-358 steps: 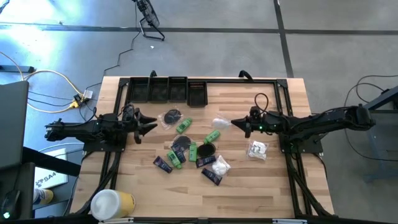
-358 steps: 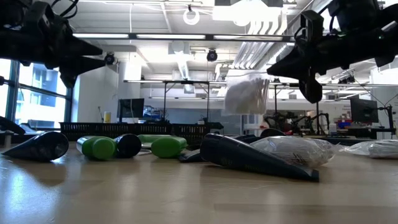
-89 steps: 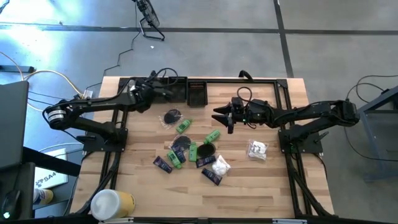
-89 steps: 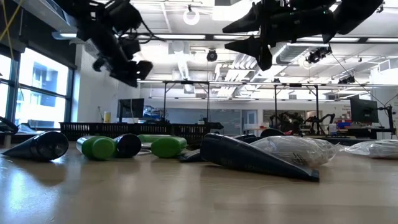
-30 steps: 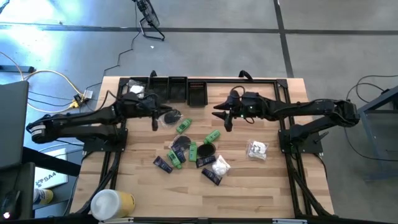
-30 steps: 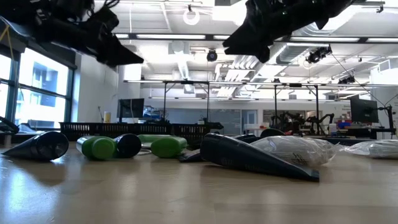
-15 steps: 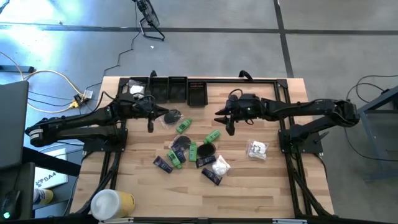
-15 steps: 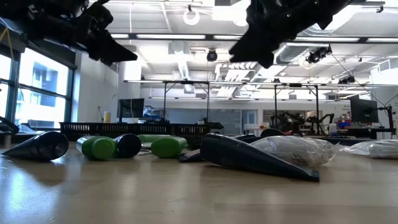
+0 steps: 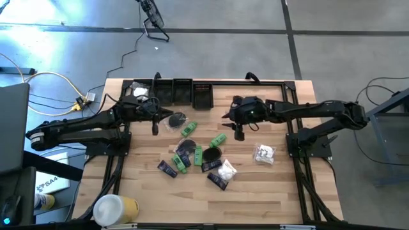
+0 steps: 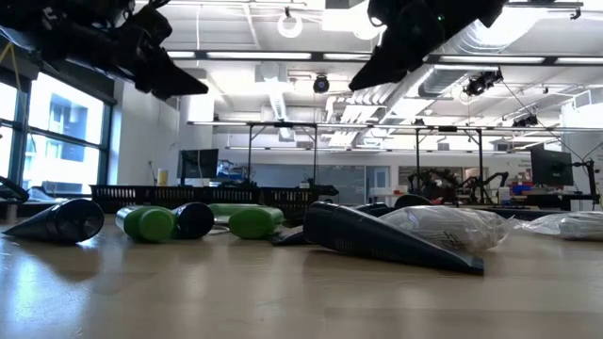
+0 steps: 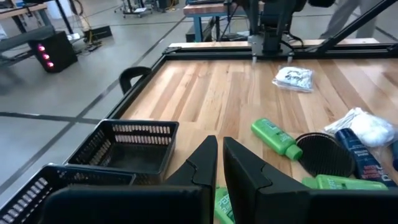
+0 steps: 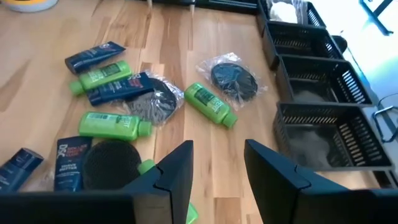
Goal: Pick & Place Travel size toiletries
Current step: Put the shampoo into the middle right black bin
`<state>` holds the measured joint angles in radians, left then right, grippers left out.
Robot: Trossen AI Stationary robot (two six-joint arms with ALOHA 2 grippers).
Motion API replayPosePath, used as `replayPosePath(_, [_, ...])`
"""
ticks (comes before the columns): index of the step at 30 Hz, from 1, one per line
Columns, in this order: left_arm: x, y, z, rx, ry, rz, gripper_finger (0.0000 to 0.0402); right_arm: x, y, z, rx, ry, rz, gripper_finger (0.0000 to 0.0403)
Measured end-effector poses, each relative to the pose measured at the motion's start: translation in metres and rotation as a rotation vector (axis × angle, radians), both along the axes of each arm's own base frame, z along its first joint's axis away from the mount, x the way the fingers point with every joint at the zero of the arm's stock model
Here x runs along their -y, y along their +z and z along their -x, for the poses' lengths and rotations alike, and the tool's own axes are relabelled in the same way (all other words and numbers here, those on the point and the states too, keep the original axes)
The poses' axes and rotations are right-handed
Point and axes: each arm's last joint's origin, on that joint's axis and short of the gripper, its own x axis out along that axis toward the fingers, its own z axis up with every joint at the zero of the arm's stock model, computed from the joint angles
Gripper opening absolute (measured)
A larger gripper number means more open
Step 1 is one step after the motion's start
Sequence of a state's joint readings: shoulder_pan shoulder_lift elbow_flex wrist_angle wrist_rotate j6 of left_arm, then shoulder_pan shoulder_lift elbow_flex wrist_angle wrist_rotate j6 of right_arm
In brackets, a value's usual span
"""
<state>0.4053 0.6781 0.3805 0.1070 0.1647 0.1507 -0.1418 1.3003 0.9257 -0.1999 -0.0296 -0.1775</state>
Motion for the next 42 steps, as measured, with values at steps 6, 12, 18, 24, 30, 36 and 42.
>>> replayPosePath(6, [0.0, 0.0, 0.0, -0.003, 0.005, -0.001, 0.0023, 0.001, 0.0, 0.0, 0.0, -0.011, 0.006, 0.0136])
replayPosePath(12, [-0.001, 0.0, 0.0, -0.006, 0.037, -0.007, 0.0023, 0.001, -0.002, 0.002, -0.035, -0.102, 0.033, 0.0162])
replayPosePath(18, [-0.002, 0.0, 0.001, -0.008, 0.069, -0.013, 0.0023, 0.001, -0.002, 0.002, -0.033, -0.095, 0.035, 0.0236])
replayPosePath(24, [-0.002, 0.0, 0.001, -0.007, 0.07, -0.013, 0.0023, 0.001, 0.0, 0.0, 0.001, -0.119, -0.002, 0.0299])
replayPosePath(30, [-0.002, 0.0, 0.001, -0.008, 0.07, -0.013, 0.0023, 0.001, 0.002, -0.001, 0.032, -0.122, -0.006, 0.032])
replayPosePath(36, [-0.002, 0.0, 0.001, -0.002, 0.072, -0.015, 0.0023, 0.002, -0.012, -0.009, -0.028, -0.074, -0.048, 0.032])
replayPosePath(42, [-0.002, 0.0, 0.001, -0.002, 0.073, -0.015, 0.0023, 0.001, -0.049, -0.028, -0.152, 0.032, -0.107, 0.032])
